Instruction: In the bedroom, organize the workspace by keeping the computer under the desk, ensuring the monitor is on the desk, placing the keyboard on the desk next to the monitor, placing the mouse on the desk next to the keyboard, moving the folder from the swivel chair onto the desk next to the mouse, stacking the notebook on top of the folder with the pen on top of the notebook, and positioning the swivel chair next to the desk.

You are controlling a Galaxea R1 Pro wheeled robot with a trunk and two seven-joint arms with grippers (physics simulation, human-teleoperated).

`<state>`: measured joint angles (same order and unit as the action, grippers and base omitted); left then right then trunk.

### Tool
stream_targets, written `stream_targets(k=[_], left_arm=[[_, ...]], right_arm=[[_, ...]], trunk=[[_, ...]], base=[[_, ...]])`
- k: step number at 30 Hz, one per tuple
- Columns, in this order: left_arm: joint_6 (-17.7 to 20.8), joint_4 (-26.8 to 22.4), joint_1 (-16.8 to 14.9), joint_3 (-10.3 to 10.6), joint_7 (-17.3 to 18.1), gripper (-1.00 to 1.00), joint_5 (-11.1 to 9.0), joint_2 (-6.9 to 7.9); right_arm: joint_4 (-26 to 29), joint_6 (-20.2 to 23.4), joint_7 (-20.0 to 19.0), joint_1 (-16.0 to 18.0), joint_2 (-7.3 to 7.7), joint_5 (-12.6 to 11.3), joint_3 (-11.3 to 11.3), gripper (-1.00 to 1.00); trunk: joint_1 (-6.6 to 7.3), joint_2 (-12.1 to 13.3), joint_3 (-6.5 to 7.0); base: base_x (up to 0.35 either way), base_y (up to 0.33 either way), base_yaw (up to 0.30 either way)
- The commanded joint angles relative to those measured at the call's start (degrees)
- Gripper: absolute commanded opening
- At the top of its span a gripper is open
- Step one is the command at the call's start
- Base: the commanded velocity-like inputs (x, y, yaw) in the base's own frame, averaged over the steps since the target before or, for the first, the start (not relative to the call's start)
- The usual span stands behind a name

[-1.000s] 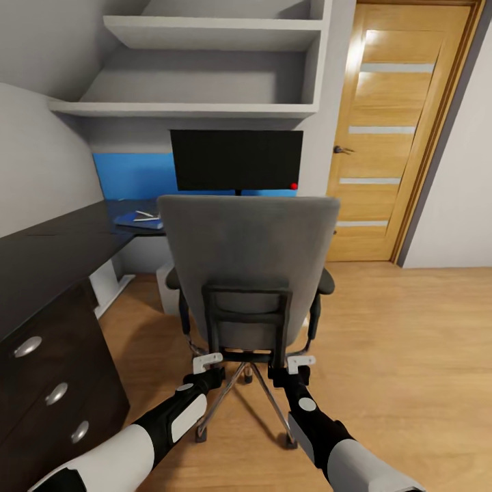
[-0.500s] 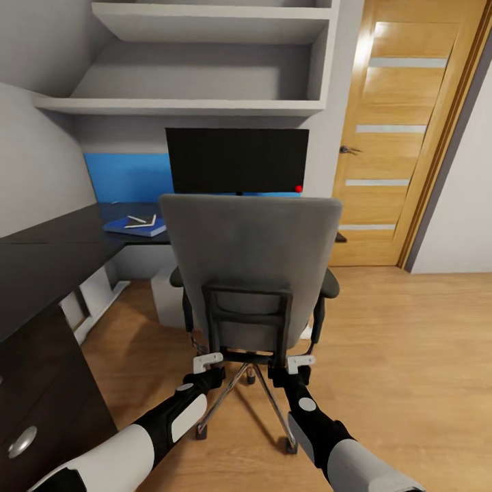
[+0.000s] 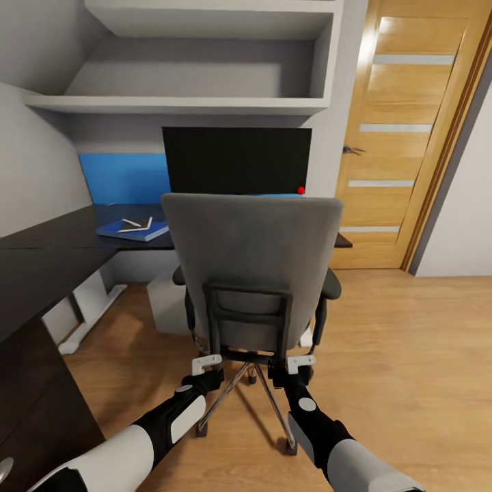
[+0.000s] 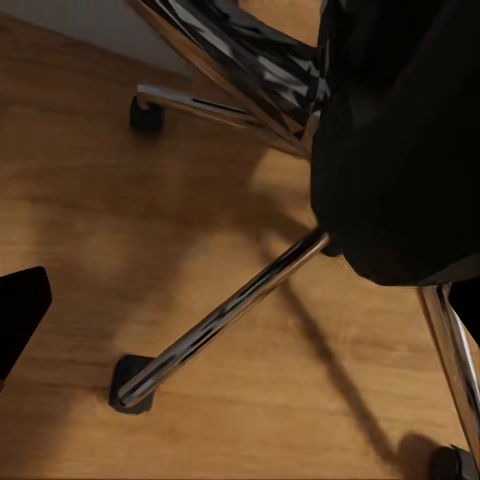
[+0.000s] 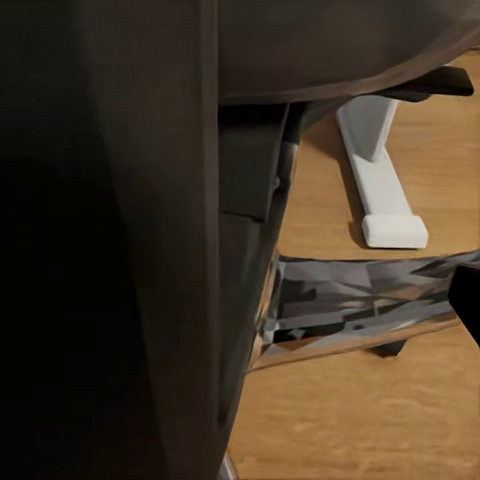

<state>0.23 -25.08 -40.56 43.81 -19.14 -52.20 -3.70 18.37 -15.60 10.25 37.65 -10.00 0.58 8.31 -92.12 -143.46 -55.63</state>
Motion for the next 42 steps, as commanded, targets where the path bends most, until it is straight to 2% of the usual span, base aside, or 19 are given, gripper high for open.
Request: stream_targets(k=[1, 11, 33, 42], left_arm=[[0.0, -0.1, -0.1, 0.2, -0.7, 1.00, 0.1, 0.10], [0.0, -0.1, 0.0, 0.2, -0.7, 1.00, 0.1, 0.10], [0.1, -0.1, -0.1, 0.3, -0.7, 1.00, 0.1, -0.08], [0.1, -0.1, -0.1, 0.2, -0.7, 1.00, 0.2, -0.07]], right_arm=[[-0.1, -0.2, 0.7, 0.1, 0.00, -0.2, -0.2, 1.00], [-0.1, -0.2, 0.7, 0.1, 0.00, -0.2, -0.2, 1.00], [-0.6, -0.3, 0.7, 0.1, 0.00, -0.2, -0.2, 1.00], [-0.8, -1.6, 0.7, 0.1, 0.00, -0.2, -0.2, 1.00]], trunk=[[-0.02, 0.0, -0.06], [-0.02, 0.0, -0.06], [-0.02, 0.0, -0.06], [0.22, 0.1, 1.94]], base=[[0.270, 0.000, 0.000], [0.032, 0.000, 0.000], [-0.323, 0.000, 0.000], [-0.335, 0.000, 0.000]])
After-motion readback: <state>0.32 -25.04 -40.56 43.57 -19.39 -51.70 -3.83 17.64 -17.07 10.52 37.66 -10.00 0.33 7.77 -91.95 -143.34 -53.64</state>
